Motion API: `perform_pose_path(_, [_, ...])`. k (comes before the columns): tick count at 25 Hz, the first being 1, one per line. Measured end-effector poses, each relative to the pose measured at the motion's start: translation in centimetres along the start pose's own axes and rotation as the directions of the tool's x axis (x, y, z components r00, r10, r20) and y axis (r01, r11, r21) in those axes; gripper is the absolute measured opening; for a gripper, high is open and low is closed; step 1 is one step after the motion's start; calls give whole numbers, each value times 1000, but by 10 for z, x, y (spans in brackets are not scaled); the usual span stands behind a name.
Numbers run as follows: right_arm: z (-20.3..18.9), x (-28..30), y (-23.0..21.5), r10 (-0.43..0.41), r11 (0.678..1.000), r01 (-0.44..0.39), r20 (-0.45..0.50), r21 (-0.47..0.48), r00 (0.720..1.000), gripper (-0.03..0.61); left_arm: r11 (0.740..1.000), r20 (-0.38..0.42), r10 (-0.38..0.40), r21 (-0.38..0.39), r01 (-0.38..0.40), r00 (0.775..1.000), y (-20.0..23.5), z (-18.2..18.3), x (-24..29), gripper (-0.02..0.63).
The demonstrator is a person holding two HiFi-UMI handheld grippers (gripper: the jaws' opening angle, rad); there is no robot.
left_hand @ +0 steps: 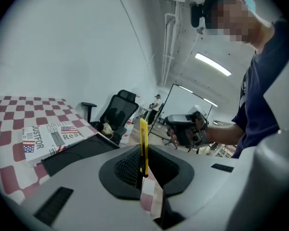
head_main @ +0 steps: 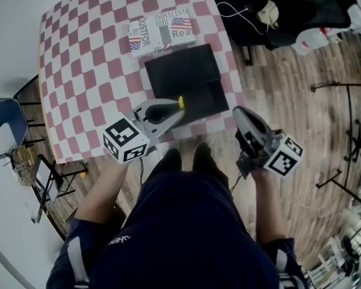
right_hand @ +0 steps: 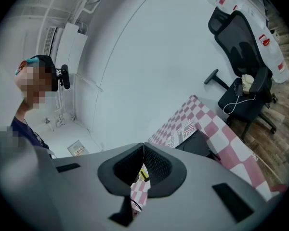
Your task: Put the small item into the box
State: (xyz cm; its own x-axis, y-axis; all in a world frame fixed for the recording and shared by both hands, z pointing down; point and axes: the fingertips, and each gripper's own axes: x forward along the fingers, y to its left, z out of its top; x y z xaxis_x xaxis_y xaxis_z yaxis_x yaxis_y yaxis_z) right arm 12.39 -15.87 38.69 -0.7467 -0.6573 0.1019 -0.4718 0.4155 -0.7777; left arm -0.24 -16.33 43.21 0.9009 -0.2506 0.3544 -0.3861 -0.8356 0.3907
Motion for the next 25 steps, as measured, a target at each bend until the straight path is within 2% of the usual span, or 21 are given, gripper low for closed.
perform_pose_path(5, [15, -10, -31, 5, 1000, -5, -32, 1, 999, 17, 997, -169, 40, 73, -28, 985, 10, -29, 49, 64])
perform_pose_path(9, [21, -18, -57, -10, 1000, 10, -65, -1, 998, 17, 990, -316, 84, 137, -42, 945, 19, -60, 83, 64])
perform_pose_path(13, [22, -26, -76, -28, 1000, 28, -89, -1, 996, 17, 984, -425, 116, 175, -44, 898, 29, -88, 108, 64])
perform_pose_path(16, [22, -30, -87, -53, 999, 51, -112, -15, 992, 17, 978, -507, 144, 204, -44, 850, 37, -109, 122, 64])
perform_pose_path(25, [21, -43, -111, -95, 995, 94, -148, -15, 984, 17, 946, -712, 229, 324, 21, 664, 48, -161, 151, 66])
